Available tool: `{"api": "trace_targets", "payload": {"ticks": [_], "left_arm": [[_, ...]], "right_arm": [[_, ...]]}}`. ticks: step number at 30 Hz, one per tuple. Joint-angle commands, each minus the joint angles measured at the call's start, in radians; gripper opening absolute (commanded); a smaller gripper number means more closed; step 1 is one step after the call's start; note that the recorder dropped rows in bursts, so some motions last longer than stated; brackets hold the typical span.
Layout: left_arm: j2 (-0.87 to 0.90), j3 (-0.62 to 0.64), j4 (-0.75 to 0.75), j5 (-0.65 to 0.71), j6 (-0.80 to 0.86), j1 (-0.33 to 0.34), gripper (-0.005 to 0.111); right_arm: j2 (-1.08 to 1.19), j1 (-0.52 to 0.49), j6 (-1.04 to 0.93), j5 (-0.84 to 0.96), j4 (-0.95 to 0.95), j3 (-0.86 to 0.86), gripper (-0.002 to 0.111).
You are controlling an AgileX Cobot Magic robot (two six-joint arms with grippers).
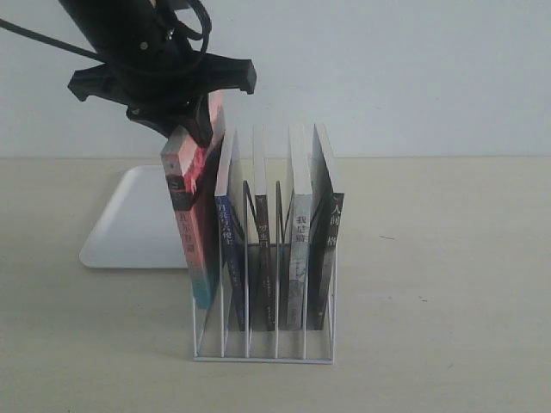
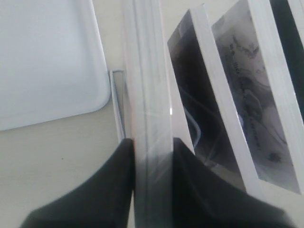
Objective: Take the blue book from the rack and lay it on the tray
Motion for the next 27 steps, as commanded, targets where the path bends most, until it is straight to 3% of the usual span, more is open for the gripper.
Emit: {"api": "trace_targets", "payload": {"ticks": [1,8,16,27], "left_arm": [[-0.006,0.021,0.004,-0.034,-0.013,-0.005,0.004],[-0.006,0.031,-0.003,-0.04,-0.035,-0.005,0.006],[-0.006,0.031,-0.003,-0.075,-0.035,-0.005,0.037],[-0.068,0.029,-0.061,-0.078,0.038,-0.005,0.039]], "right_arm": [[-0.004,-0.006,-0.003,-0.002,-0.01,-0.001,0.0],[-0.004,-0.006,-0.003,-0.002,-0.01,-0.001,0.0],[-0.004,-0.006,-0.003,-0.002,-0.01,-0.001,0.0],[-0.004,-0.006,-0.003,-0.002,-0.01,-0.001,0.0]]}}
